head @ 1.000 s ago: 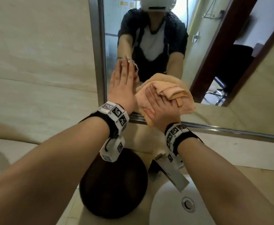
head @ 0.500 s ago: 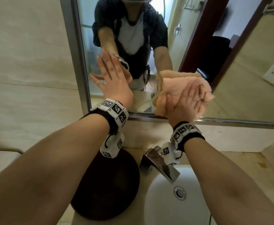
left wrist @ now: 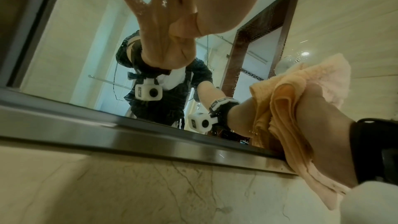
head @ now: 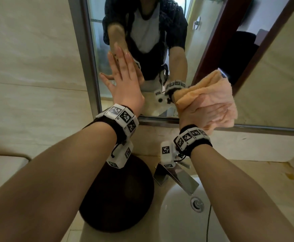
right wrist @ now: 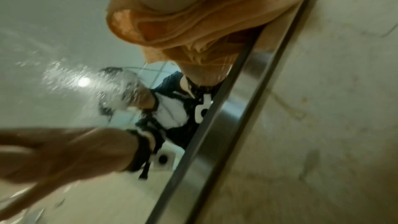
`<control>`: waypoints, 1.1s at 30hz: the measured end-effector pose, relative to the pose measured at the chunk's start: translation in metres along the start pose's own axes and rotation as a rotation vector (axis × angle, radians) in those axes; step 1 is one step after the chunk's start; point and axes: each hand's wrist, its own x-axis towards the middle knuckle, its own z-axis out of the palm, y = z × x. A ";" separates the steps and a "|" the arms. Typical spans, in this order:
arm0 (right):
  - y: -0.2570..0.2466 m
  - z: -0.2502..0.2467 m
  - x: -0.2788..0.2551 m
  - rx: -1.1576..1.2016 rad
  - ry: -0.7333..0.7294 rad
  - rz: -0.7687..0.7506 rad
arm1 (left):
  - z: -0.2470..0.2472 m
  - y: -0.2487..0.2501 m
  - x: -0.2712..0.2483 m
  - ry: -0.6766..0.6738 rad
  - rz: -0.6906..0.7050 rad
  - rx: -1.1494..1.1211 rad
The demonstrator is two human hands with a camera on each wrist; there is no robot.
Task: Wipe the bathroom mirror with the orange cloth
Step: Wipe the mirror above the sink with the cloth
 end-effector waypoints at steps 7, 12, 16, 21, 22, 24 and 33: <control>-0.016 0.017 -0.065 -0.147 -0.206 -0.149 | -0.016 -0.020 -0.010 -0.023 0.135 -0.022; -0.023 0.027 -0.113 -0.189 -0.301 -0.479 | -0.027 -0.040 -0.008 -0.107 0.238 -0.123; -0.023 0.024 -0.127 -0.250 -0.380 -0.693 | -0.026 -0.054 -0.003 -0.081 0.305 -0.106; -0.010 0.011 -0.123 -0.458 -0.418 -0.989 | -0.026 -0.062 -0.013 -0.126 0.314 0.005; -0.006 0.008 -0.121 -0.507 -0.437 -1.059 | -0.025 -0.063 -0.016 -0.127 0.300 0.014; 0.002 0.000 -0.114 -0.559 -0.507 -1.195 | -0.021 -0.062 -0.020 -0.132 0.272 0.037; -0.004 -0.032 -0.099 -0.774 -0.877 -1.254 | -0.011 -0.058 -0.029 -0.131 0.245 0.133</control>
